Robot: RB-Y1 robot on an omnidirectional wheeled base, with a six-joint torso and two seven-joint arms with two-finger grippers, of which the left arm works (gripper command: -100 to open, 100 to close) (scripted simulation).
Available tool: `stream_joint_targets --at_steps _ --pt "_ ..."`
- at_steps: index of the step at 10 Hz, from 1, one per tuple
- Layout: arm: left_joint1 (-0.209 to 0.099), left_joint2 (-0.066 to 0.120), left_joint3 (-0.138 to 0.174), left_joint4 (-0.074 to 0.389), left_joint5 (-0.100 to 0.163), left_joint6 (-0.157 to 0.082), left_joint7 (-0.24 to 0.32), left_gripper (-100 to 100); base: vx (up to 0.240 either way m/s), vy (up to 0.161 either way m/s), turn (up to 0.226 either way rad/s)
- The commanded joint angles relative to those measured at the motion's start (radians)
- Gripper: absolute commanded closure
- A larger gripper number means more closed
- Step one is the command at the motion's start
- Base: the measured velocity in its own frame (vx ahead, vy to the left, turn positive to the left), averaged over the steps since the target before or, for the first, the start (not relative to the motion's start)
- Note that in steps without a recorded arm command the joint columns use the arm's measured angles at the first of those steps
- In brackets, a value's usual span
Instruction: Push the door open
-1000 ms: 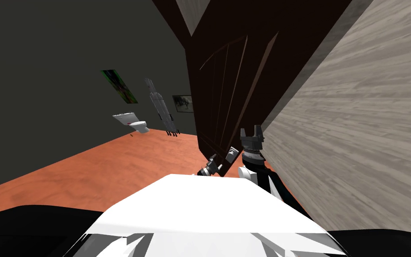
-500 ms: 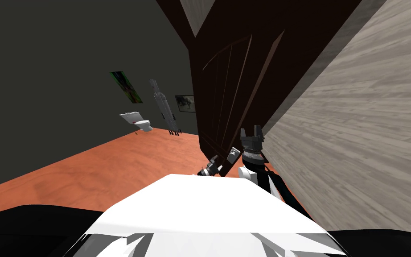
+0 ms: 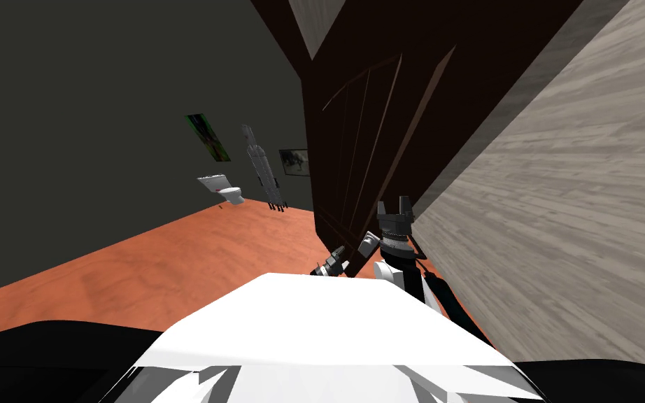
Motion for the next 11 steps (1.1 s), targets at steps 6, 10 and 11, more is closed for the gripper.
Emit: stream_joint_targets --at_steps 6,10,11 --pt "0.009 0.012 -0.012 -0.018 -0.103 -0.009 -0.174 -100 -0.013 0.001 0.066" --pt "0.015 0.018 -0.018 -0.028 -0.158 -0.014 -0.273 -100 -0.016 -0.001 0.059" --pt "0.016 0.020 -0.019 -0.030 -0.170 -0.015 -0.295 -100 -0.014 0.000 0.045"
